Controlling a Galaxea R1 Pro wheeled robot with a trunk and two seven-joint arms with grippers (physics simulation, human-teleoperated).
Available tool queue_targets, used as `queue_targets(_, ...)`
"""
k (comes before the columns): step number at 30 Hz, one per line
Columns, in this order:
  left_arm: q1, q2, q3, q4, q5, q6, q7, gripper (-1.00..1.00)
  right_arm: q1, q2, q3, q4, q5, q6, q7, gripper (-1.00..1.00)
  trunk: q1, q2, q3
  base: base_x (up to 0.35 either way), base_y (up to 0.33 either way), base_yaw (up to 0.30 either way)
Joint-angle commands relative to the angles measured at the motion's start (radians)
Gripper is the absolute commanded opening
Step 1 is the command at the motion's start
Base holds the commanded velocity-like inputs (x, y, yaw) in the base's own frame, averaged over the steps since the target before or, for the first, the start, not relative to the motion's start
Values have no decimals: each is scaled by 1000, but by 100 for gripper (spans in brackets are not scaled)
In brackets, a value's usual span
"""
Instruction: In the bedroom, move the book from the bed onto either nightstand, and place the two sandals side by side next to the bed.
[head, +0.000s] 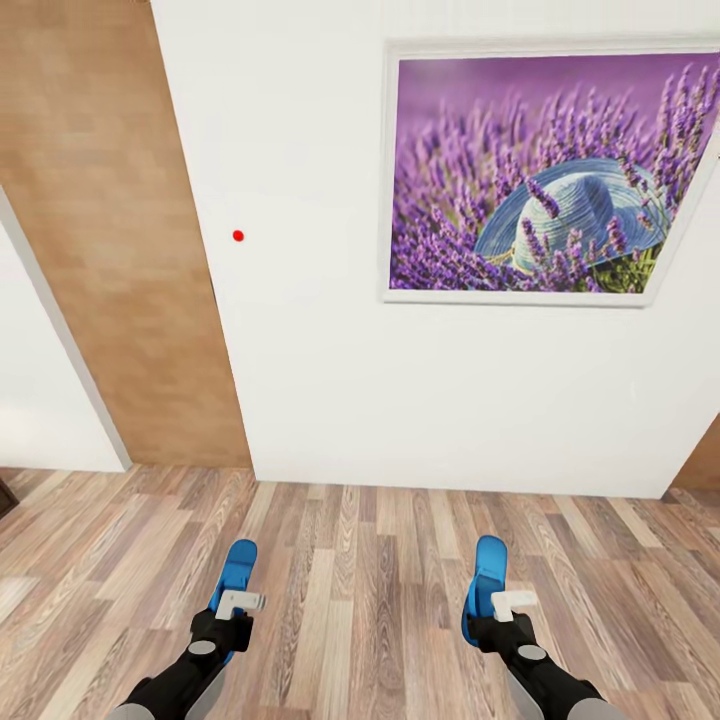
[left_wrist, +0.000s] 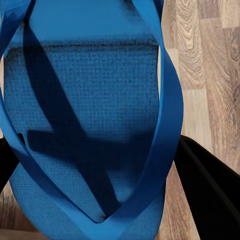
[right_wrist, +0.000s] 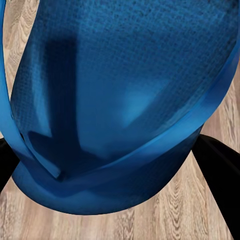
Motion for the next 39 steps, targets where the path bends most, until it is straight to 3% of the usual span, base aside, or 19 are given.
queue_targets(1, -1, 1, -8, 0, 11, -3, 5, -100, -1, 0, 7, 1, 3, -2, -7, -100, 1, -2, -1, 0, 0, 0)
queue_targets(39, 1, 0, -8, 0, 10, -3, 5, -100, -1, 1, 7, 1, 3, -2, -7, -100, 1, -2, 60, 0, 0, 0)
